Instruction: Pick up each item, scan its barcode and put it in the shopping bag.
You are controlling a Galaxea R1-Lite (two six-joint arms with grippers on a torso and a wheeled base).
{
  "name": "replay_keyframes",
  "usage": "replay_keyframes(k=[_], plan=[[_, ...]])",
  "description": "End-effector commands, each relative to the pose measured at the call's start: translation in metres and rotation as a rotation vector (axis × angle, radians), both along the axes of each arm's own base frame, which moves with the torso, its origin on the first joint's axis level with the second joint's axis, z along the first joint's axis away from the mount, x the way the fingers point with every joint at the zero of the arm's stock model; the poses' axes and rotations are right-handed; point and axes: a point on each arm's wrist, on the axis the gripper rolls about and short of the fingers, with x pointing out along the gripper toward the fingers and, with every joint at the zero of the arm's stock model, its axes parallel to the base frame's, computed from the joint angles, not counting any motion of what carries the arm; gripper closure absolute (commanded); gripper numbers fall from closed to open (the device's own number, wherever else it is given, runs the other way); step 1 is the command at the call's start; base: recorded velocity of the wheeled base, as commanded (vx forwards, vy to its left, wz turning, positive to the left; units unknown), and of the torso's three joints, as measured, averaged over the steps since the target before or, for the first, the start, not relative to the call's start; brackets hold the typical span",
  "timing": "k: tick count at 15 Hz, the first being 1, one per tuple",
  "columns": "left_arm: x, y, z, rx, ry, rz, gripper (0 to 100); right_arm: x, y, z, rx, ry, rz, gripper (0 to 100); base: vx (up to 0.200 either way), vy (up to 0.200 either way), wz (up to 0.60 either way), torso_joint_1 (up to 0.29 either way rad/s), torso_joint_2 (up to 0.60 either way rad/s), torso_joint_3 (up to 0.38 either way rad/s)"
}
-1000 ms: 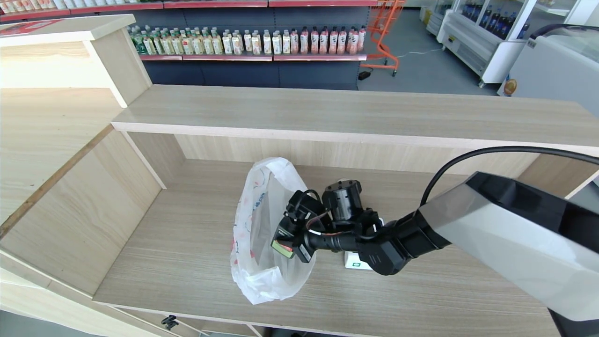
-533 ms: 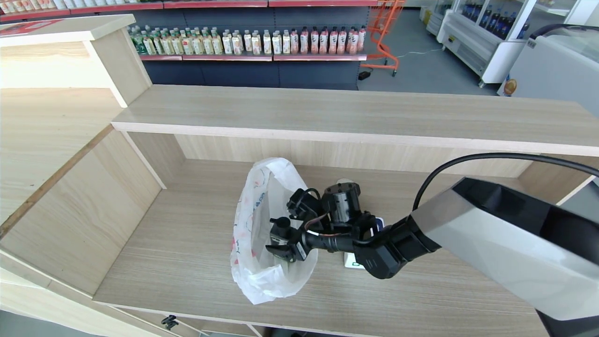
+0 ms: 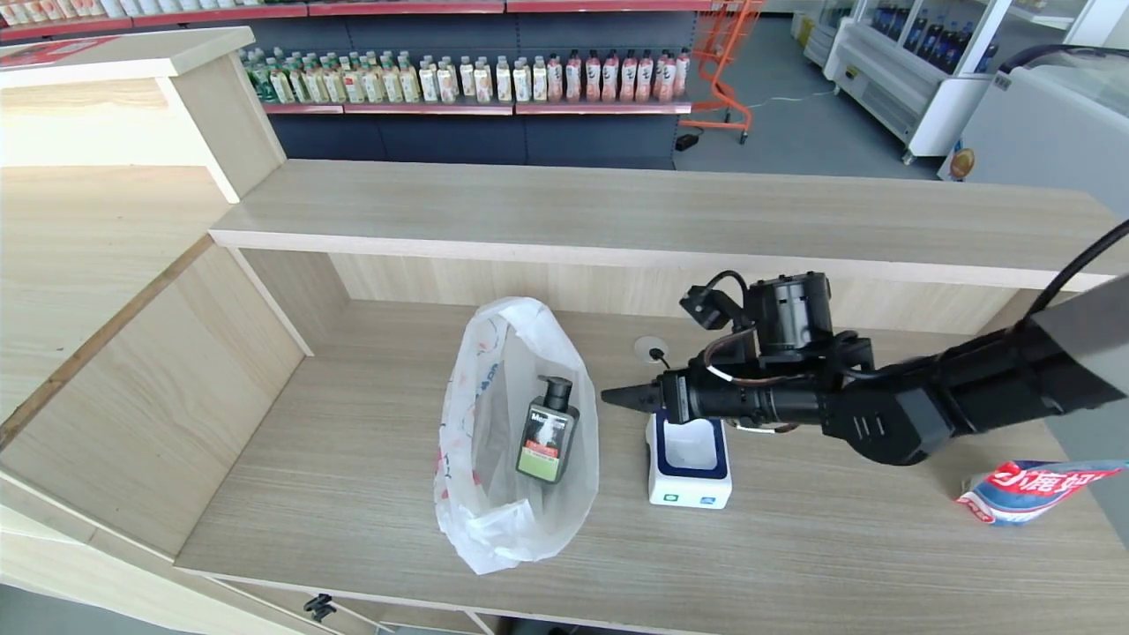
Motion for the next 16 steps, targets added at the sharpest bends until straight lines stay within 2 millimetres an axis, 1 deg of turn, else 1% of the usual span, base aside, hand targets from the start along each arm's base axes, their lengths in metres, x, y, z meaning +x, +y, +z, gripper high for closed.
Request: replay_keyframes(k=[1, 2, 3, 4, 6, 7, 9, 10, 11, 12, 13, 14, 16], plan=[[0.0, 0.0, 0.0, 0.0, 0.0, 0.001, 0, -0.102, -0.096, 0.076, 0.098, 0.044, -0.076, 0, 0.0, 0.0, 0.0, 0.0, 0.0, 0.0], [0.0, 0.0, 0.0, 0.0, 0.0, 0.001, 0, -0.114, -0.102, 0.084, 0.1, 0.029, -0.088, 0, 0.0, 0.0, 0.0, 0.0, 0.0, 0.0], [0.0, 0.0, 0.0, 0.0, 0.0, 0.001, 0, -0.143, -0.117, 0.1, 0.103, 0.006, -0.129, 0, 0.0, 0.0, 0.0, 0.0, 0.0, 0.0], [0.0, 0.0, 0.0, 0.0, 0.0, 0.0, 0, -0.159, -0.122, 0.107, 0.108, -0.003, -0.137, 0, 0.0, 0.0, 0.0, 0.0, 0.0, 0.0], [0.0, 0.0, 0.0, 0.0, 0.0, 0.0, 0, -0.174, -0.129, 0.115, 0.13, -0.024, -0.17, 0, 0.0, 0.0, 0.0, 0.0, 0.0, 0.0], [0.0, 0.0, 0.0, 0.0, 0.0, 0.001, 0, -0.18, -0.133, 0.119, 0.14, -0.036, -0.231, 0, 0.0, 0.0, 0.0, 0.0, 0.0, 0.0], [0.0, 0.0, 0.0, 0.0, 0.0, 0.001, 0, -0.184, -0.142, 0.123, 0.108, -0.085, -0.381, 0, 0.0, 0.0, 0.0, 0.0, 0.0, 0.0], [0.0, 0.0, 0.0, 0.0, 0.0, 0.0, 0, -0.19, -0.148, 0.122, 0.071, -0.098, -0.458, 0, 0.0, 0.0, 0.0, 0.0, 0.0, 0.0], [0.0, 0.0, 0.0, 0.0, 0.0, 0.0, 0, -0.191, -0.149, 0.121, 0.066, -0.095, -0.465, 0, 0.0, 0.0, 0.0, 0.0, 0.0, 0.0], [0.0, 0.0, 0.0, 0.0, 0.0, 0.001, 0, -0.21, -0.162, 0.108, -0.1, -0.075, -0.698, 0, 0.0, 0.0, 0.0, 0.0, 0.0, 0.0], [0.0, 0.0, 0.0, 0.0, 0.0, 0.0, 0, -0.214, -0.166, 0.102, -0.152, -0.057, -0.791, 0, 0.0, 0.0, 0.0, 0.0, 0.0, 0.0], [0.0, 0.0, 0.0, 0.0, 0.0, 0.001, 0, -0.216, -0.171, 0.096, -0.173, -0.042, -0.846, 0, 0.0, 0.0, 0.0, 0.0, 0.0, 0.0], [0.0, 0.0, 0.0, 0.0, 0.001, 0.001, 0, -0.217, -0.183, 0.096, -0.179, -0.036, -0.941, 0, 0.0, 0.0, 0.0, 0.0, 0.0, 0.0]])
